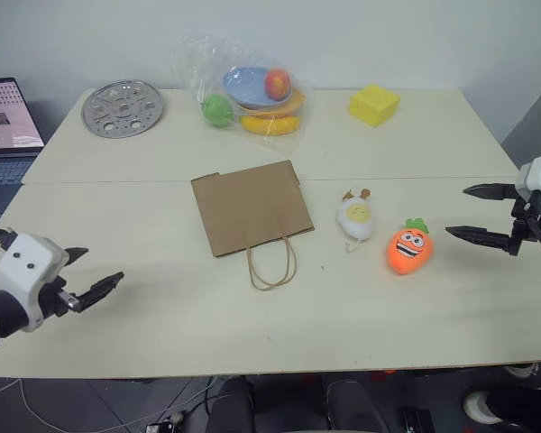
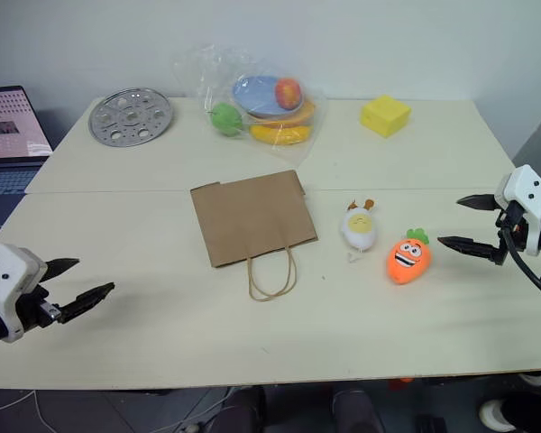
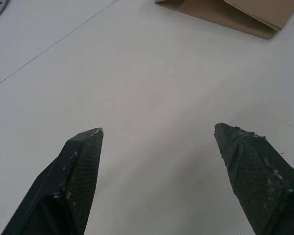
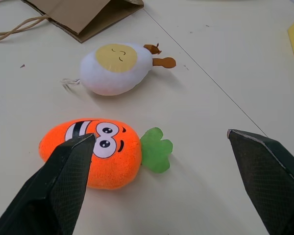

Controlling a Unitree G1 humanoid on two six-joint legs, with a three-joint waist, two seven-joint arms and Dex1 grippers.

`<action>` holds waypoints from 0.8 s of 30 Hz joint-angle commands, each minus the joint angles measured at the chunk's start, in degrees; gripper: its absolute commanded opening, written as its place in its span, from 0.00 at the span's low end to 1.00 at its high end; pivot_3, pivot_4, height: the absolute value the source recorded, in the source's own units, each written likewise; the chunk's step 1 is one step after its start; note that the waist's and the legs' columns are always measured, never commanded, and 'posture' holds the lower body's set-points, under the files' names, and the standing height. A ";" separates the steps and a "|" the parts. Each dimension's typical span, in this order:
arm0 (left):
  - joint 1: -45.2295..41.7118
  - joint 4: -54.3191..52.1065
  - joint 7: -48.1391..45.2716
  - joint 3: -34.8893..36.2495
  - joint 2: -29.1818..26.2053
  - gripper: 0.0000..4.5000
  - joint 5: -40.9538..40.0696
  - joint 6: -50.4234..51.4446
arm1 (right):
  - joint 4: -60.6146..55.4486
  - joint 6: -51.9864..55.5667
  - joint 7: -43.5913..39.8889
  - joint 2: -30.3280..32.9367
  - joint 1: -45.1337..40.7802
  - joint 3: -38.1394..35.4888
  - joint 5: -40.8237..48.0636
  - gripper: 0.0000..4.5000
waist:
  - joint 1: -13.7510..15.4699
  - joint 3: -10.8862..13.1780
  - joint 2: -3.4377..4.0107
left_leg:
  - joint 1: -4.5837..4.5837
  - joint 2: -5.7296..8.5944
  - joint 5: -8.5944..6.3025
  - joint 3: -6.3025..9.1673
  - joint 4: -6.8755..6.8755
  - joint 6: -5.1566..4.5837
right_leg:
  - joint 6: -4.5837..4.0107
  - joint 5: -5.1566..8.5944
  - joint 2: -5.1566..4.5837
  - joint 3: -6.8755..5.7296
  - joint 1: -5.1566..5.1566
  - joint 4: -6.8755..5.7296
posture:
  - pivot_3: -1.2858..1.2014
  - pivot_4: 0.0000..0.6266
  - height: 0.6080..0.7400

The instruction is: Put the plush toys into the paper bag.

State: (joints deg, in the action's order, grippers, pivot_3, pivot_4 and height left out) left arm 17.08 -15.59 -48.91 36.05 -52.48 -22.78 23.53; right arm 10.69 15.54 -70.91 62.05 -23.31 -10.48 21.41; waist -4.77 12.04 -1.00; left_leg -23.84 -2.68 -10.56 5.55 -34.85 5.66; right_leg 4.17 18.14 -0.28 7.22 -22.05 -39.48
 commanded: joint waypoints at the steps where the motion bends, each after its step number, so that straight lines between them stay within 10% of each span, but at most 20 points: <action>1: -0.98 -1.80 -0.48 3.59 -0.36 0.86 -1.36 0.33 | -1.51 -0.76 0.06 0.16 -0.59 -1.14 -0.06 1.00 | 0.00 0.00 0.00 | -0.01 0.00 0.00 -0.01 -0.01 0.00 | 0.00 0.00 0.00 0.01 0.00 0.01 | 0.52 0.24 1.00; 24: 0.24 -3.90 -1.08 3.01 0.99 0.86 -0.50 -0.24 | -1.10 -2.40 -0.16 -1.01 -2.10 -0.09 -1.77 1.00 | 0.00 0.00 0.00 | 0.00 0.00 0.00 -0.06 -0.02 0.00 | 0.01 -0.02 0.00 0.05 0.00 0.00 | 0.52 0.24 1.00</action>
State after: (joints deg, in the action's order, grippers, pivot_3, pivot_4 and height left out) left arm 17.31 -17.18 -49.58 37.58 -51.48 -22.99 24.21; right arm 10.65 13.96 -70.94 60.78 -23.89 -9.89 19.25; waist -4.77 12.04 -1.00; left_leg -23.84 -2.67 -10.56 5.49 -34.87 5.66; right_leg 4.18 18.12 -0.28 7.27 -22.05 -39.49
